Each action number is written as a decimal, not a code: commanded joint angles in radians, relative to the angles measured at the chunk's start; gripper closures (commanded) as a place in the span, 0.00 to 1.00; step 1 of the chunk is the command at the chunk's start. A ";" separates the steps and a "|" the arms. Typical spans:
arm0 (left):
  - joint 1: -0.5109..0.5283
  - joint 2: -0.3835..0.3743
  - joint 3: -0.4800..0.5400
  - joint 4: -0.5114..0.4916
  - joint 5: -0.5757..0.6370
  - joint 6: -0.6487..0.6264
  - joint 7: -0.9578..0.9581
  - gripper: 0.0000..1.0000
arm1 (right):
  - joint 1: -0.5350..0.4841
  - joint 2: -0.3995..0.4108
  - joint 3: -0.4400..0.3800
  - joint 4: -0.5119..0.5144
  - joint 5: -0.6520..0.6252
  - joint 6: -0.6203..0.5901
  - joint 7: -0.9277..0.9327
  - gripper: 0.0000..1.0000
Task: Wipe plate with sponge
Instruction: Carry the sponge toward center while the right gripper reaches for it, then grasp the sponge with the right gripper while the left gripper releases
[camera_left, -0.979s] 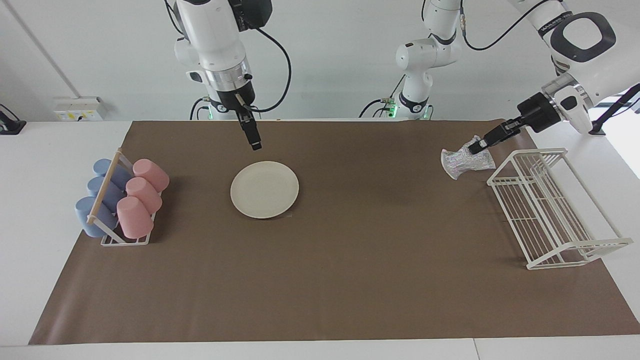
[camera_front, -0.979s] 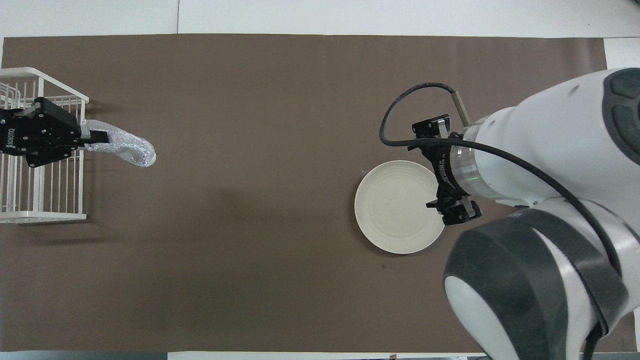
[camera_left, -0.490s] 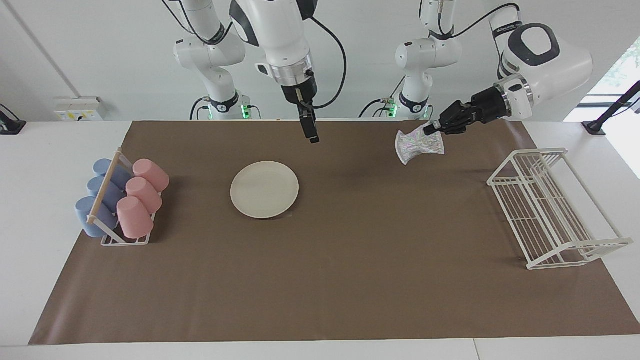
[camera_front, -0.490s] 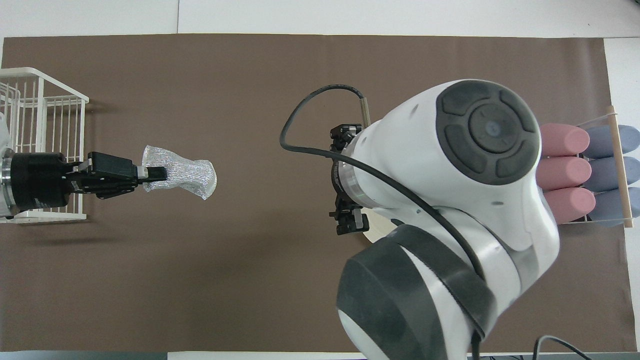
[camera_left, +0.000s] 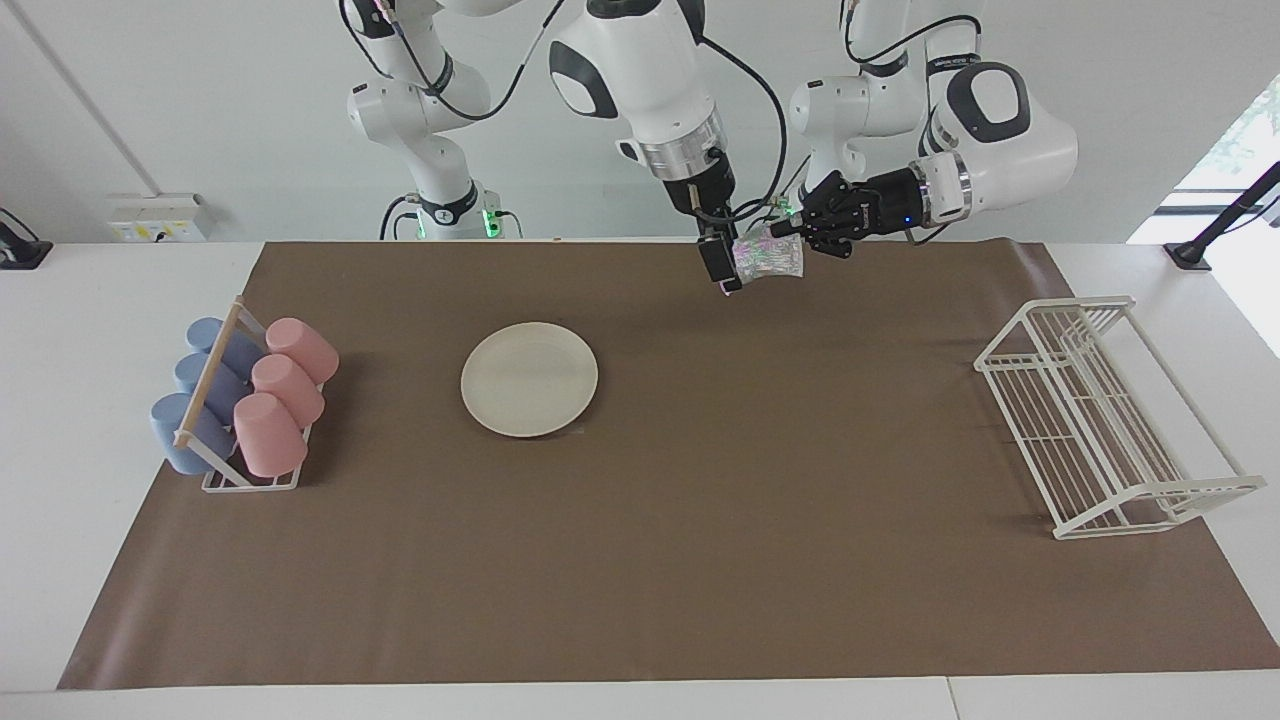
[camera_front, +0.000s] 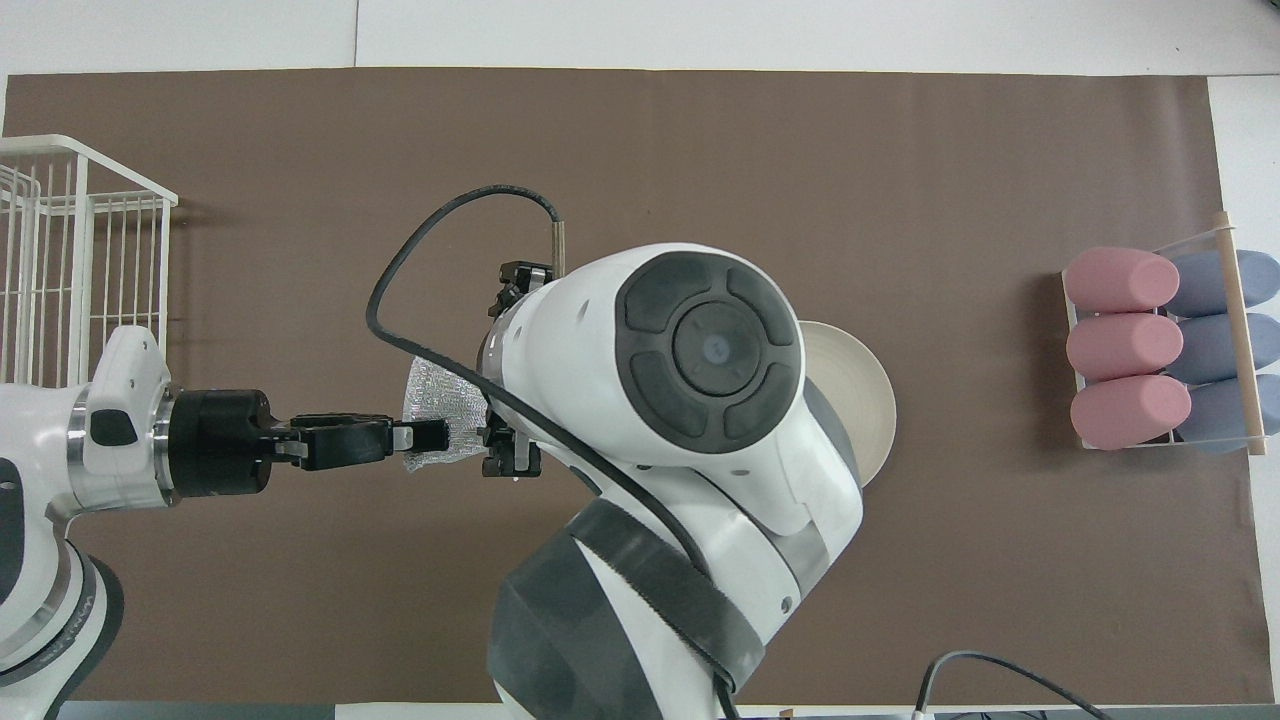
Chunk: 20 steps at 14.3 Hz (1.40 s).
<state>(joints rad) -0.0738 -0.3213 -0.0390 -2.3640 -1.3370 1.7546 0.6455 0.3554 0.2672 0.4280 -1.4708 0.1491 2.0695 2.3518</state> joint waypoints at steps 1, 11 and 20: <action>-0.017 -0.003 0.014 -0.060 -0.039 -0.027 0.205 1.00 | -0.001 -0.048 0.003 -0.092 0.021 0.041 0.011 0.00; 0.077 0.071 0.018 -0.017 -0.050 -0.106 0.215 1.00 | -0.001 -0.120 0.006 -0.232 0.053 0.047 -0.002 0.00; 0.074 0.071 0.018 -0.018 -0.050 -0.107 0.215 1.00 | 0.019 -0.118 0.015 -0.283 0.053 0.196 -0.012 0.00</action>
<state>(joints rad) -0.0072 -0.2631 -0.0203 -2.3928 -1.3710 1.6717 0.8436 0.3721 0.1766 0.4332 -1.7058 0.1781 2.2314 2.3543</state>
